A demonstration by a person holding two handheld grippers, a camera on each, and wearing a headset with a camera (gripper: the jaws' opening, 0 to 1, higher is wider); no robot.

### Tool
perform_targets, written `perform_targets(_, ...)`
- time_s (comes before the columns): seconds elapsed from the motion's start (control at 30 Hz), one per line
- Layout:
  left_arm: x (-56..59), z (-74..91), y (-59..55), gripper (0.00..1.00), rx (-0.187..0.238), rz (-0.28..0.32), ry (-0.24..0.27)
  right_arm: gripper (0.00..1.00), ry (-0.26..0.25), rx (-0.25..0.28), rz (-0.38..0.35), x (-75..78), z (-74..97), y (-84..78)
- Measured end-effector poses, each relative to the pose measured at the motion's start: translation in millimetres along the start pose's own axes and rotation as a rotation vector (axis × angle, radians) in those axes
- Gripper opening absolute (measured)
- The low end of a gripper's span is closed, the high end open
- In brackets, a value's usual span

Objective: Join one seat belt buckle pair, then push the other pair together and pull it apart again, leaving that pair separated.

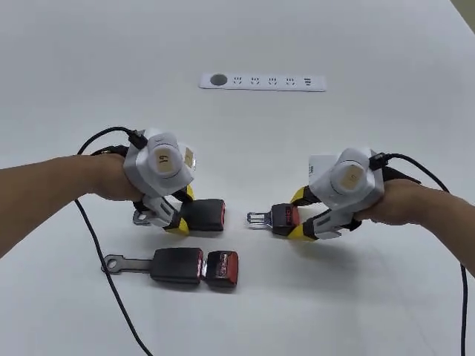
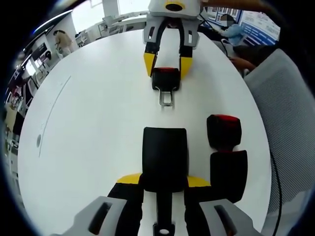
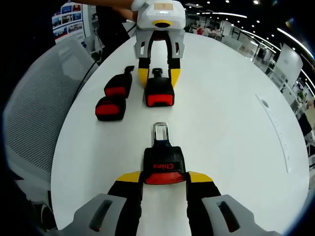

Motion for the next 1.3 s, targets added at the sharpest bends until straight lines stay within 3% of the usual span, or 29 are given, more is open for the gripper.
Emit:
perform_targets(0.2, -1.1, 0.8, -1.7, 0.33, 0.014, 0.005, 0.002, 0.43, -0.007, 0.003, -0.009, -4.0, -2.2, 1.3)
perform_targets(0.6, -1.7, 4.0, -6.6, 0.42, 0.014, 0.026, 0.035, 0.50, -0.023, 0.010, -0.016, -1.9, 5.3, -2.0)
perform_targets(0.77, -2.1, 13.5, -10.7, 0.43, 0.042, 0.068, 0.057, 0.52, -0.034, 0.013, -0.027, -6.4, 13.0, -4.5)
perform_targets(0.97, 1.9, 21.5, -26.0, 0.47, 0.067, 0.126, 0.064, 0.55, -0.048, 0.014, -0.040, -12.2, 21.2, -12.5)
perform_targets(1.07, 8.1, 25.6, -31.8, 0.48, 0.069, 0.140, 0.069, 0.56, -0.058, 0.021, -0.053, -16.8, 26.0, -15.3)
perform_targets(1.3, 21.9, 36.4, -54.4, 0.51, 0.117, 0.229, 0.096, 0.58, -0.088, 0.045, -0.092, -27.9, 33.5, -24.1)
Point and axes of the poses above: the centre of the closed fingertips' face, and the gripper's own axes: z roughly backward along the fingers, x roughly to its right, y roughly out of its top, the point moved 8 cm from there along z, roughly backward along the fingers, and after that the axes turned 3 degrees about y, right-handed, at the moved point
